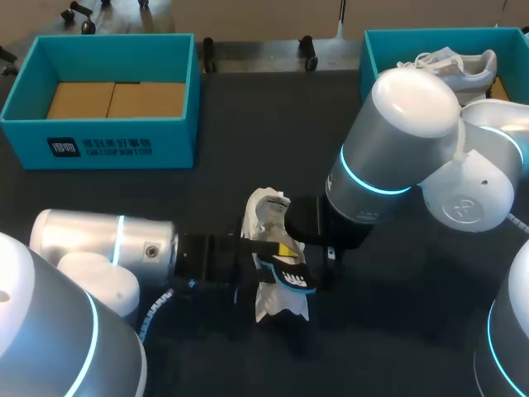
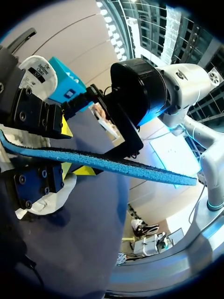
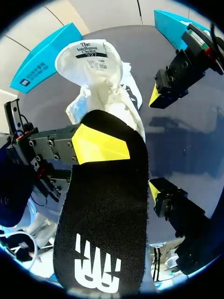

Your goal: Take the shoe out of the shoebox, open the shoe tongue, remove and reinsert the insole, then place the shoe into the shoebox

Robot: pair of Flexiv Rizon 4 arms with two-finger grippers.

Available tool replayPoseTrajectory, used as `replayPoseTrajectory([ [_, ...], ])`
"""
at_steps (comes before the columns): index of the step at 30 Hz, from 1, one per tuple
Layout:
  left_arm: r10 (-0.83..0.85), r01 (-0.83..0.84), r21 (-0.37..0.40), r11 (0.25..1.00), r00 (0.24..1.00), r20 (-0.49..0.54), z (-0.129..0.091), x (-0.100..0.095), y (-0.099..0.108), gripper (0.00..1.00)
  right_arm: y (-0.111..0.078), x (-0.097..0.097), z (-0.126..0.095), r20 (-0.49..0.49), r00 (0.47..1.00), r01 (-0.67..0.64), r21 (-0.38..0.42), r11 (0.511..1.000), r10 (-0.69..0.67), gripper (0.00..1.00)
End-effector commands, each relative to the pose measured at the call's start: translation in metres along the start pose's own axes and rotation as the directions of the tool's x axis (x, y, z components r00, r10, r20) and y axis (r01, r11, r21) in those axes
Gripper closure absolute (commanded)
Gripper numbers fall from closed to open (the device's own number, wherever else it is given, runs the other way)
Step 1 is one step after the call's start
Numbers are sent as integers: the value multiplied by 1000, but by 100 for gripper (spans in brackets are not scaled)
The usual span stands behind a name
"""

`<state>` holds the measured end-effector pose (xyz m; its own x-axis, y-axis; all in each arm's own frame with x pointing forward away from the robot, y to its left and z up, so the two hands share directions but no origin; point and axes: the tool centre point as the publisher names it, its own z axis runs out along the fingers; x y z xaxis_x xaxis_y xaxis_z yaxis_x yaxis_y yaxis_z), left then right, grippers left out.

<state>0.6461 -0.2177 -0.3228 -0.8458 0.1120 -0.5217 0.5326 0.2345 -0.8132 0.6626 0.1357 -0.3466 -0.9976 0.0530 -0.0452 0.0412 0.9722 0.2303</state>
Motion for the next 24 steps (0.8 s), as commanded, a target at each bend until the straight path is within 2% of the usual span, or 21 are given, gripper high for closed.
replayPoseTrajectory([
  [1, 1, -2, -18, 1000, 1000, -14, 6, -1, 0, 88, 0, 1, 1, 3, 1000, -1, 0, 1000, 1, 0],
  [2, 7, -7, -19, 1000, 1000, -17, 6, -1, 0, 100, 0, 1, 1, 3, 1000, -1, 0, 1000, 1, 0],
  [9, 51, -51, -2, 999, 999, -14, 6, 0, 12, 100, 0, 1, 1, 3, 1000, -1, 0, 1000, 1, 0],
  [14, 98, -97, -30, 995, 995, 2, 4, -3, 28, 100, 0, 1, 1, 3, 1000, -1, 0, 1000, 1, 0],
  [24, 142, -139, -70, 988, 989, 43, 2, -10, 42, 100, 0, 1, 1, 3, 1000, -1, 0, 1000, 1, 0],
])
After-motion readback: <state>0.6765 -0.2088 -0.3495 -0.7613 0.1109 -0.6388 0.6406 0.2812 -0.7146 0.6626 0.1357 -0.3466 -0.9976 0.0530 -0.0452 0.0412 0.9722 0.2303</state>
